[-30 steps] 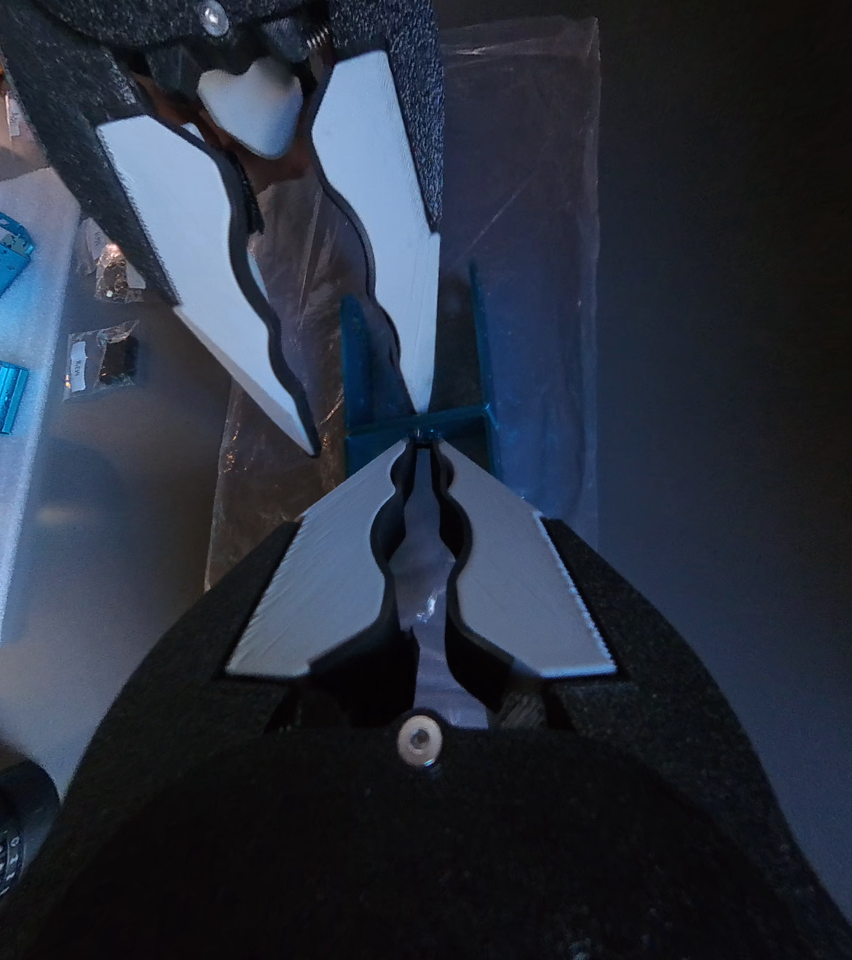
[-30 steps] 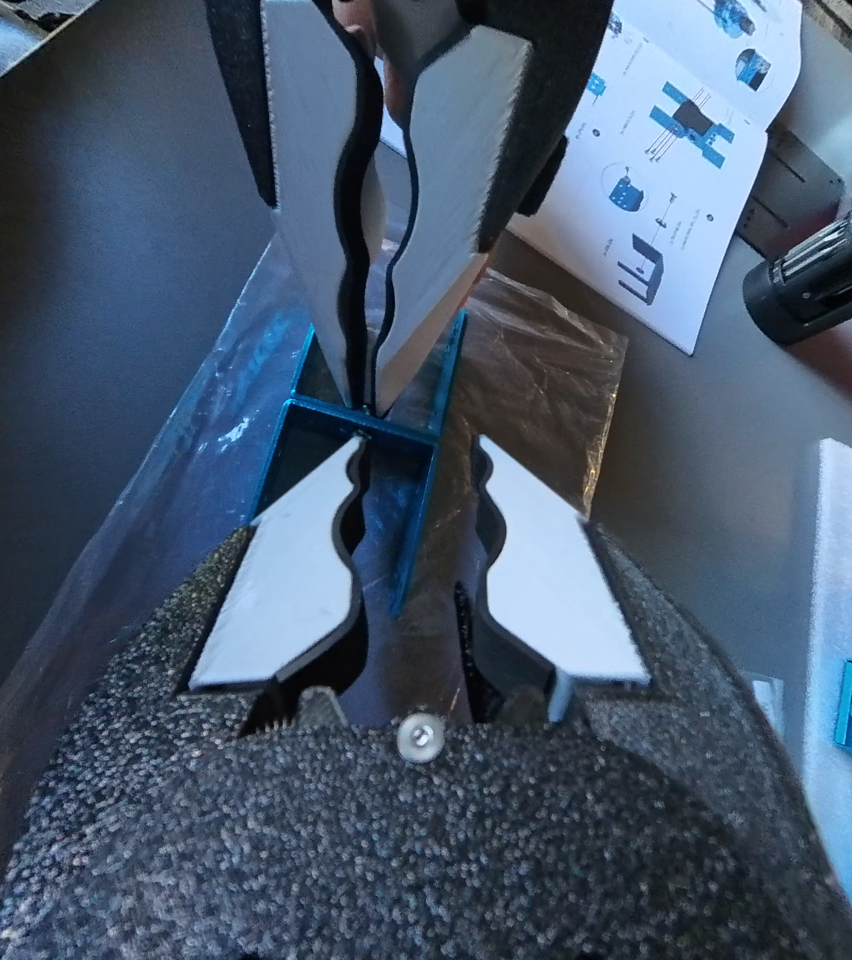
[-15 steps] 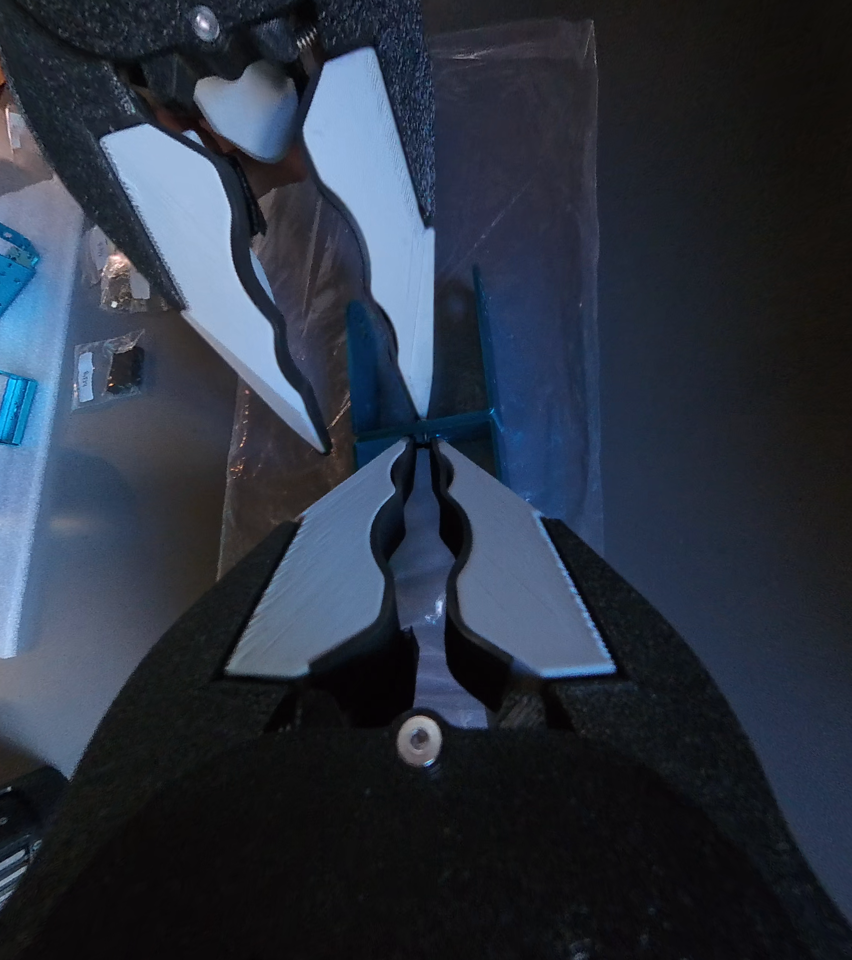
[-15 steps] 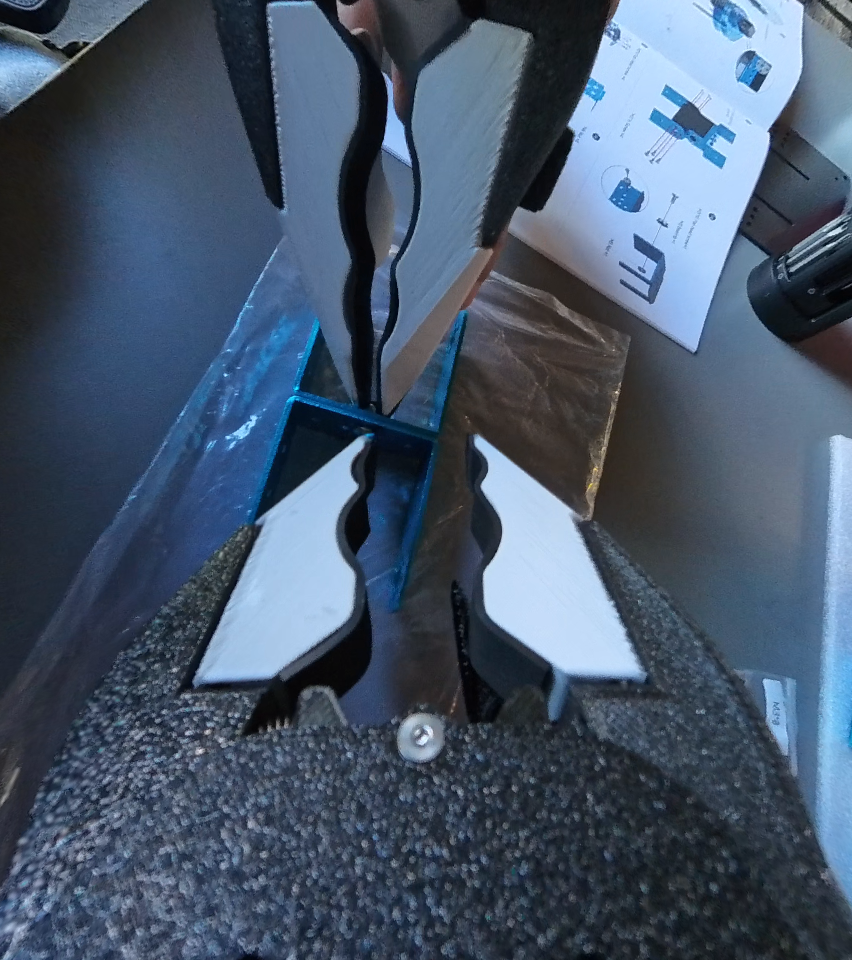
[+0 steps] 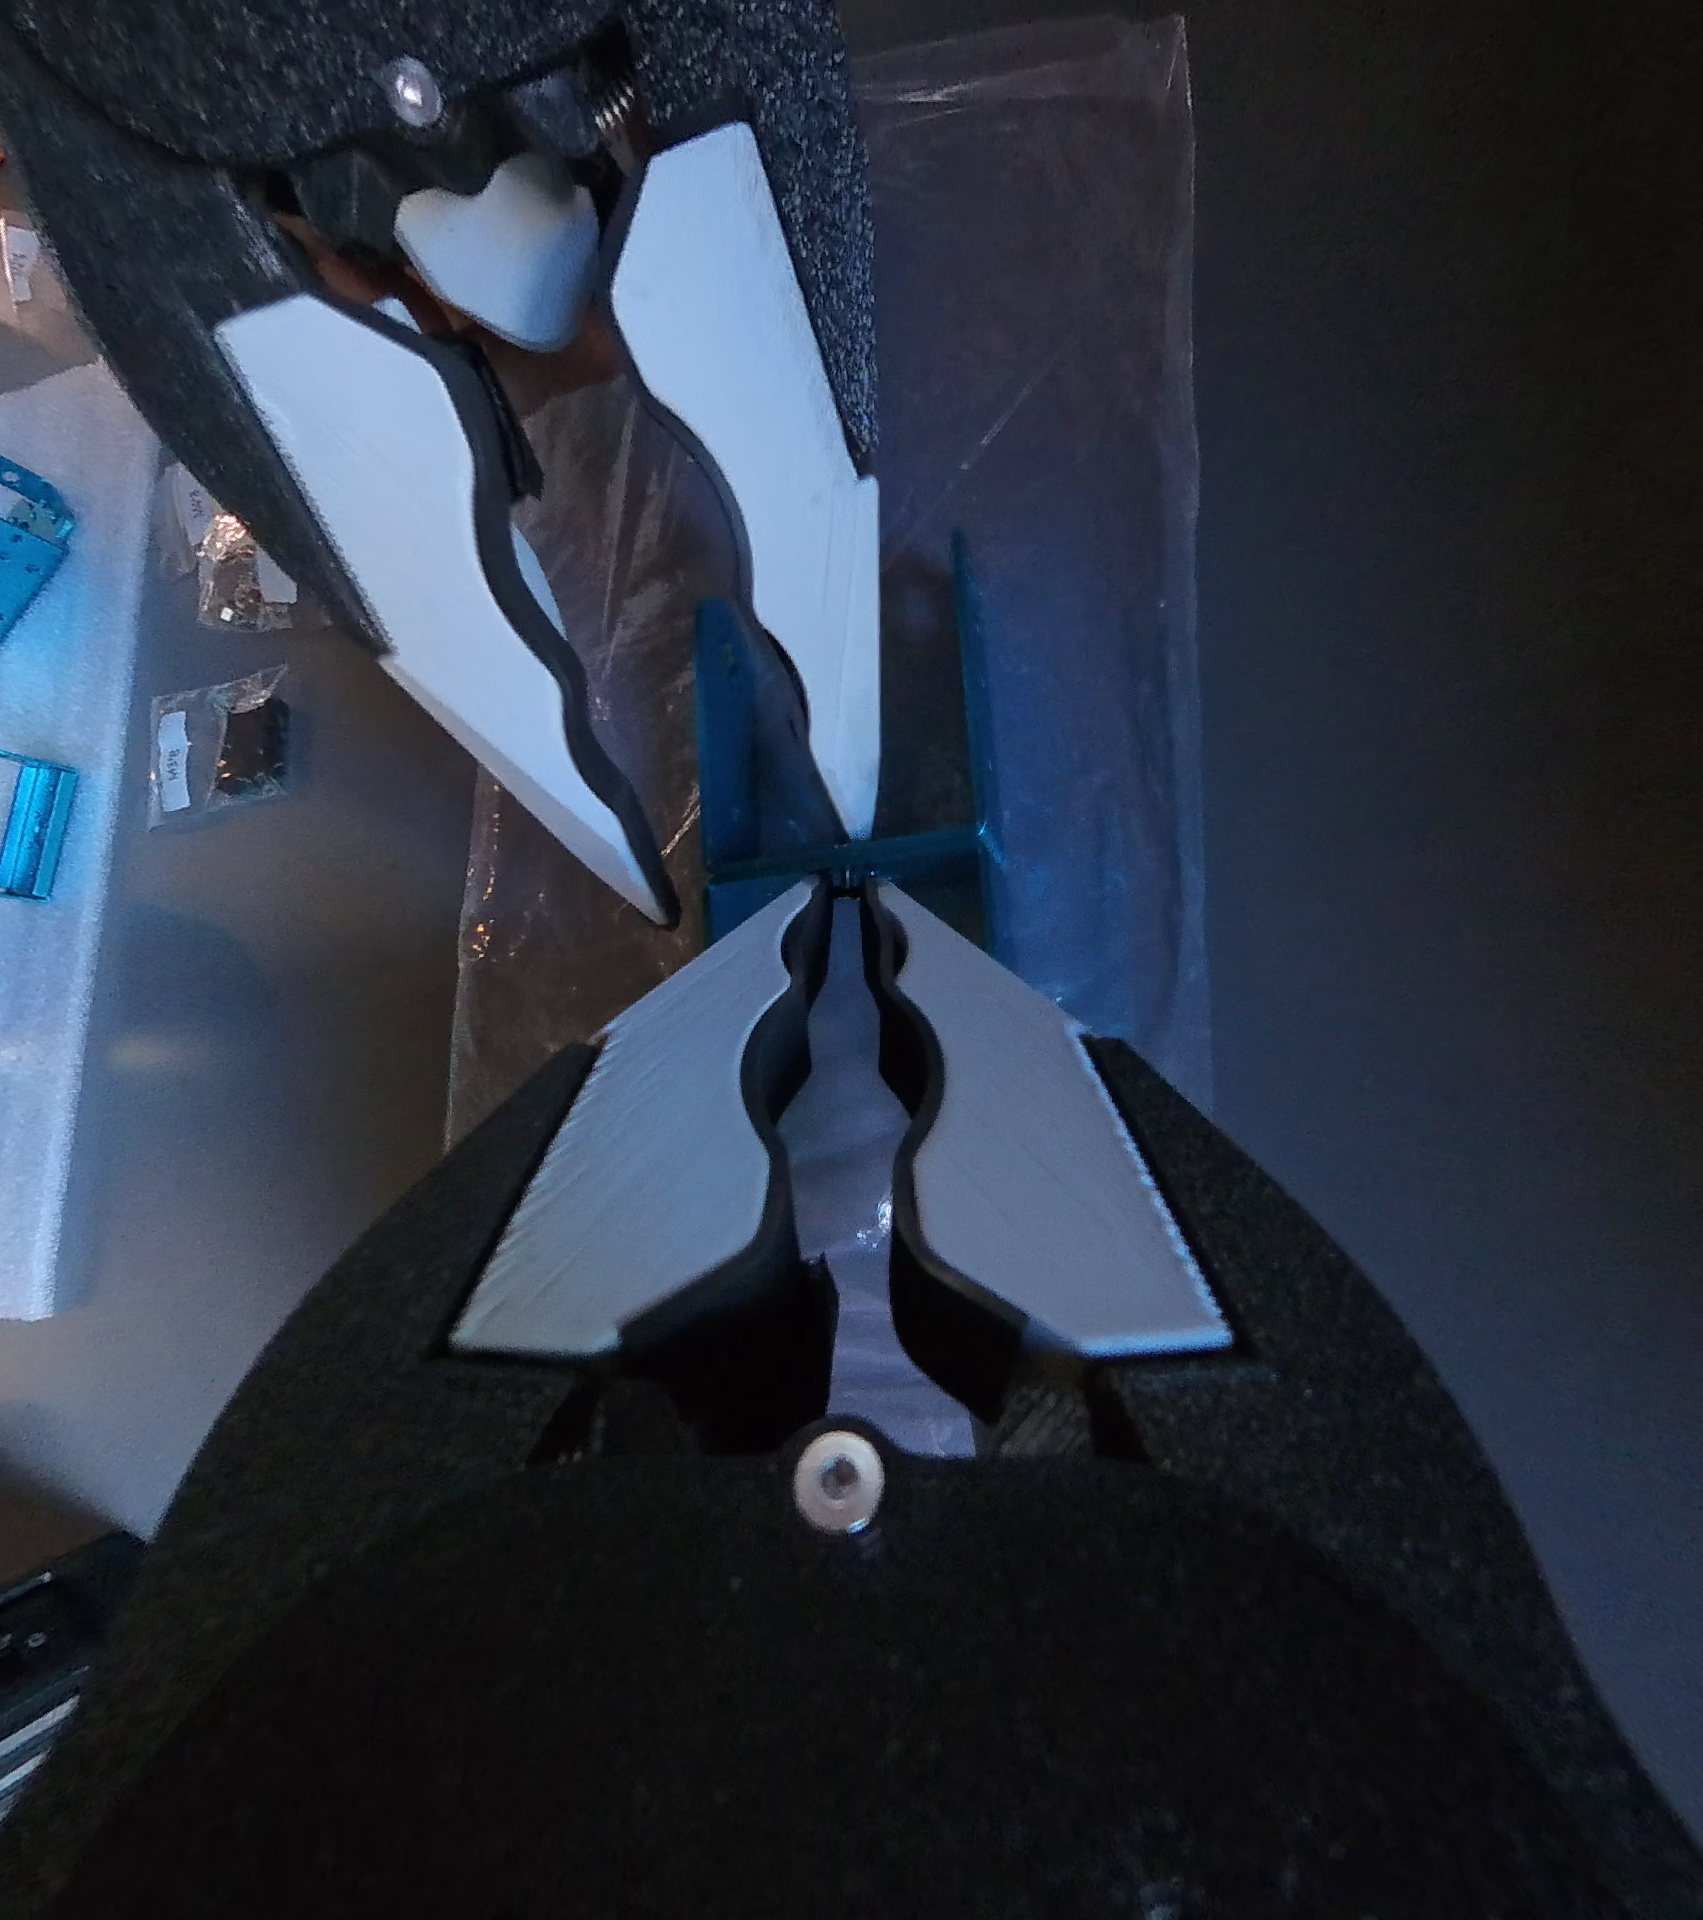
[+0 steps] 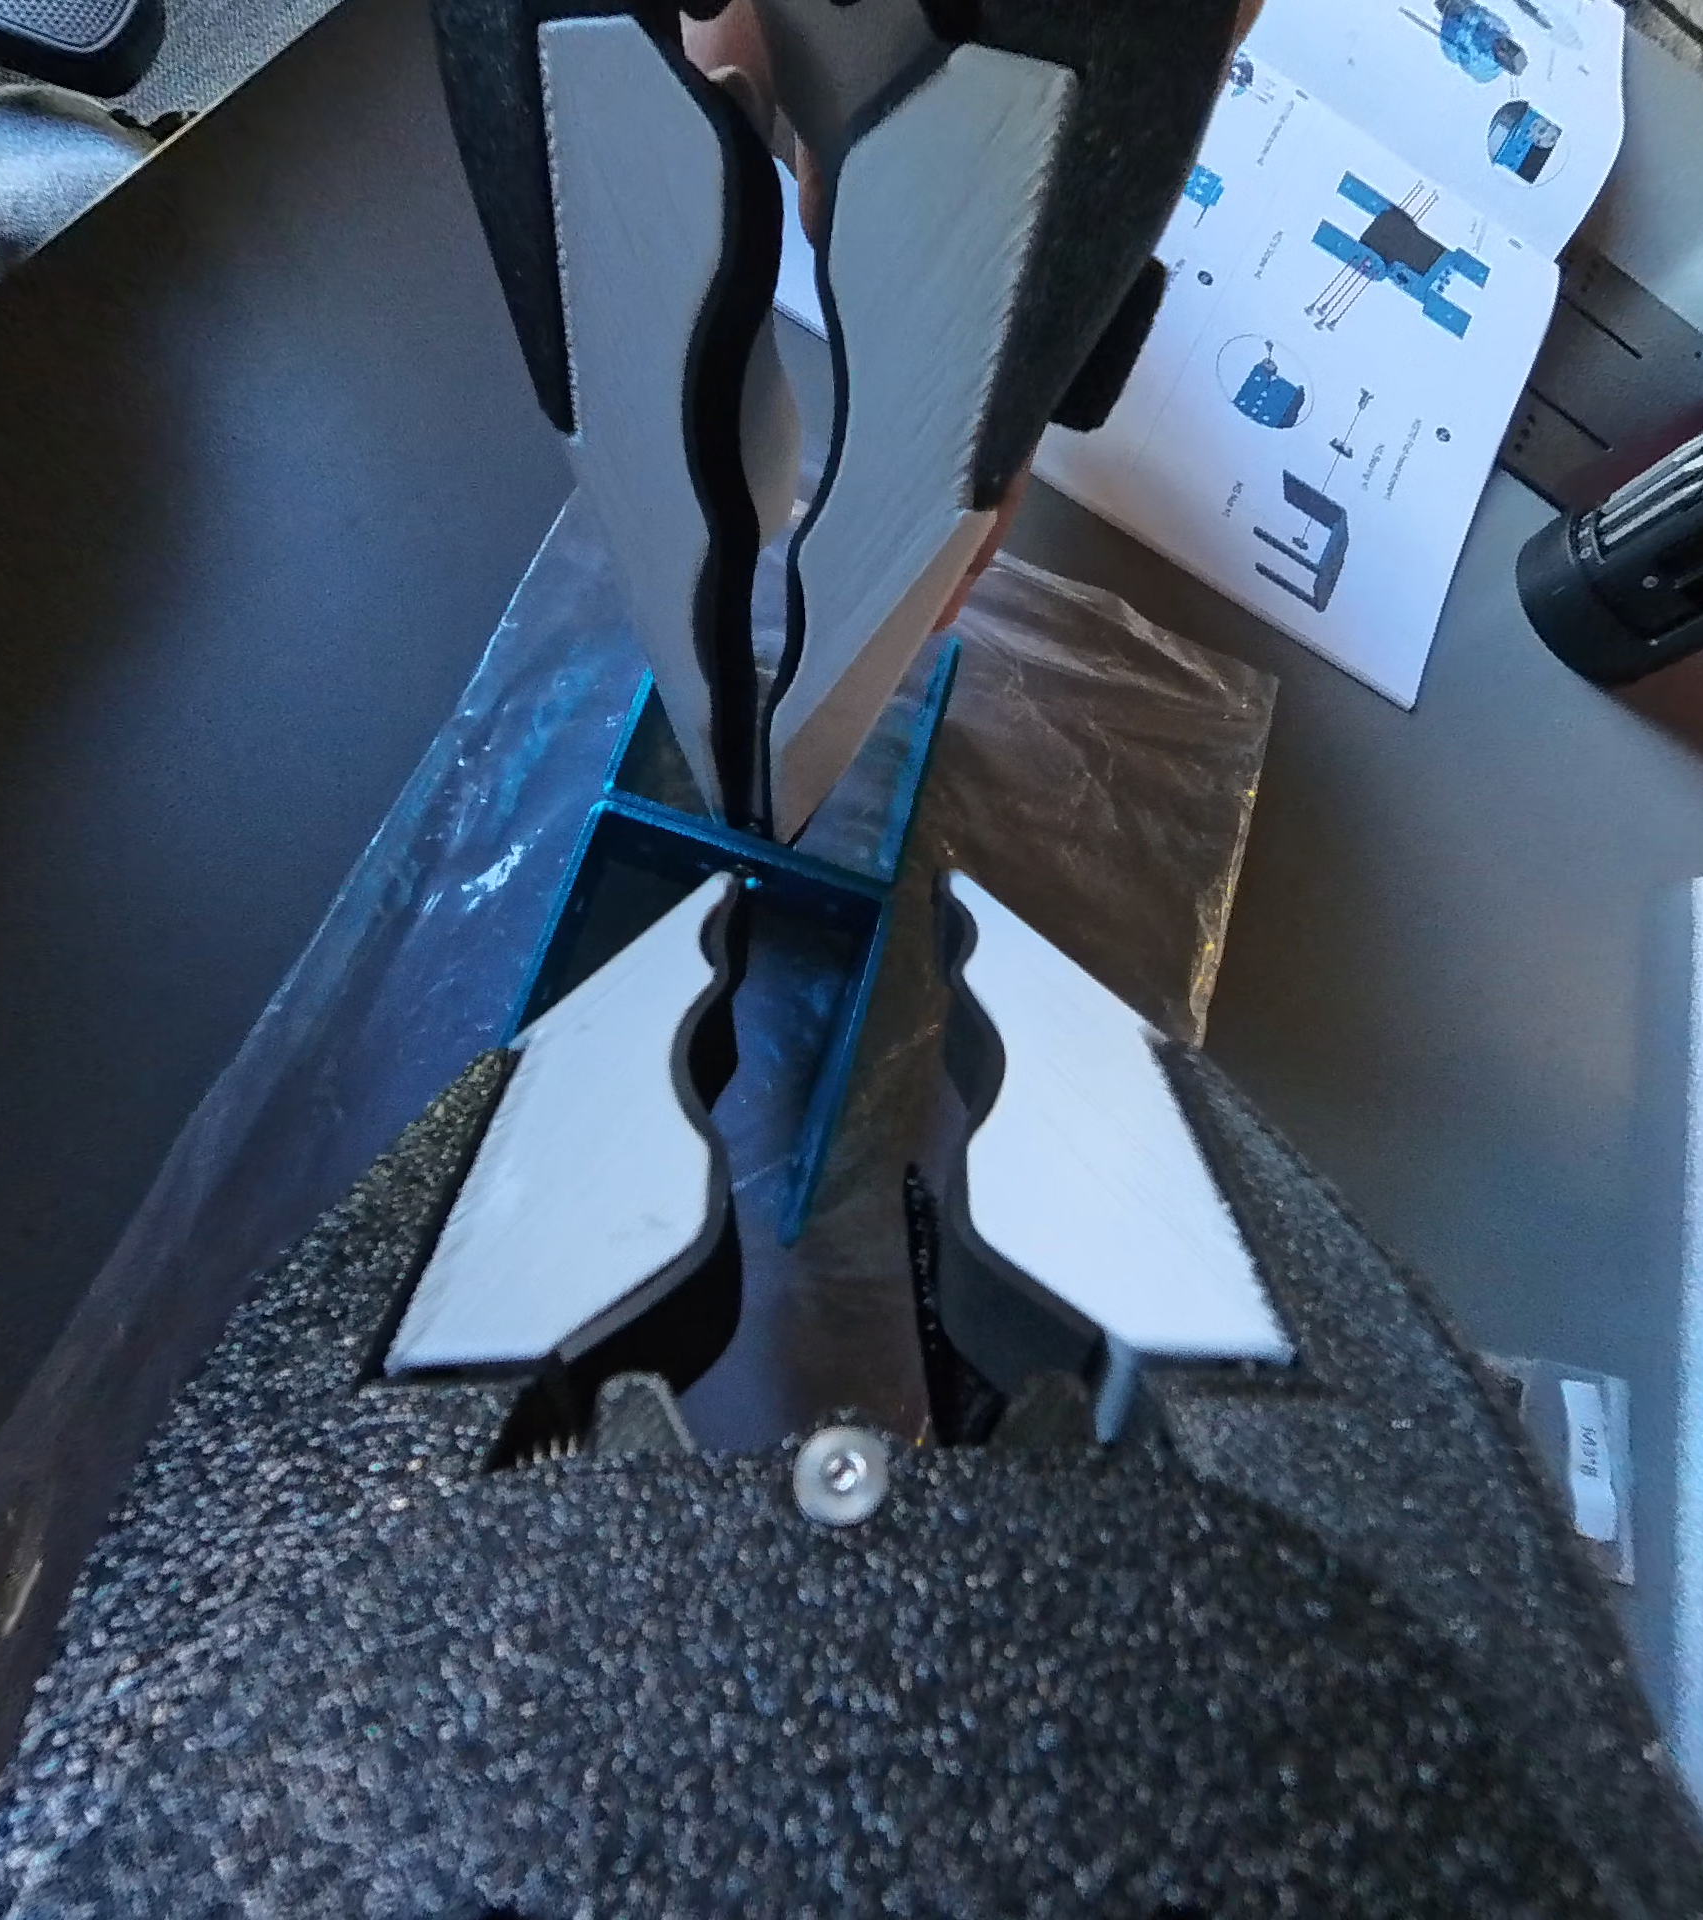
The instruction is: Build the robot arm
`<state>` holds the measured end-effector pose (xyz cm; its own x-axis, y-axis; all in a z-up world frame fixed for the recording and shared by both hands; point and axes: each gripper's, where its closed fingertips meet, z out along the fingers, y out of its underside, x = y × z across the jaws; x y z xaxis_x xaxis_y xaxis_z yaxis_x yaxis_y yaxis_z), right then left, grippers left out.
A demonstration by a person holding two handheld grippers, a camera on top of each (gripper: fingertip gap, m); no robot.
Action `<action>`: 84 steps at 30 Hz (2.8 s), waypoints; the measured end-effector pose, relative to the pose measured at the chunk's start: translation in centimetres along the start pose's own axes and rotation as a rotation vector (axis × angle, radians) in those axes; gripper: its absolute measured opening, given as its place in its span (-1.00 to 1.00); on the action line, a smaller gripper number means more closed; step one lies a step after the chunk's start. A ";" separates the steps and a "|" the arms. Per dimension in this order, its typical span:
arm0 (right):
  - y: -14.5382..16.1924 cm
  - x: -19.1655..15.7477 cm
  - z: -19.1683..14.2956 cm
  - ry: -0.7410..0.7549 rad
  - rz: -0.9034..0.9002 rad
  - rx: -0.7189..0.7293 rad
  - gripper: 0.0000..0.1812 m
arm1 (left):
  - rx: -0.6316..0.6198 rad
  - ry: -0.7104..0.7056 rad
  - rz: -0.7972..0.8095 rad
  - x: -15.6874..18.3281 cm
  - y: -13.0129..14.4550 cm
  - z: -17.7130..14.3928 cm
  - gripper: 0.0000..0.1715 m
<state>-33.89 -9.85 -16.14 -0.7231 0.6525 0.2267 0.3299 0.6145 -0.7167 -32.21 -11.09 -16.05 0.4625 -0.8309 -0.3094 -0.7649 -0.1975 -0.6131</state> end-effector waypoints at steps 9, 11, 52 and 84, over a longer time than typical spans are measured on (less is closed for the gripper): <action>0.1 -0.1 0.1 -0.021 0.037 0.002 -0.61 | -0.024 -0.039 0.048 0.0 0.0 0.0 -0.95; 0.3 0.1 0.2 -0.013 0.037 -0.006 -0.62 | -0.021 -0.043 0.044 0.0 -0.2 0.0 -0.95; 0.5 0.2 0.3 -0.015 0.049 -0.019 -0.67 | -0.003 -0.051 -0.016 -0.6 0.6 -1.1 -0.92; 0.1 -2.0 -1.2 -0.160 0.300 -0.179 -0.21 | 0.089 0.075 -0.087 0.2 1.3 1.2 -1.00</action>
<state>-31.74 -10.57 -15.88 -0.6593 0.7462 -0.0919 0.6318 0.4837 -0.6057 -32.56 -10.92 -17.74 0.4884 -0.8496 -0.1991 -0.6788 -0.2265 -0.6985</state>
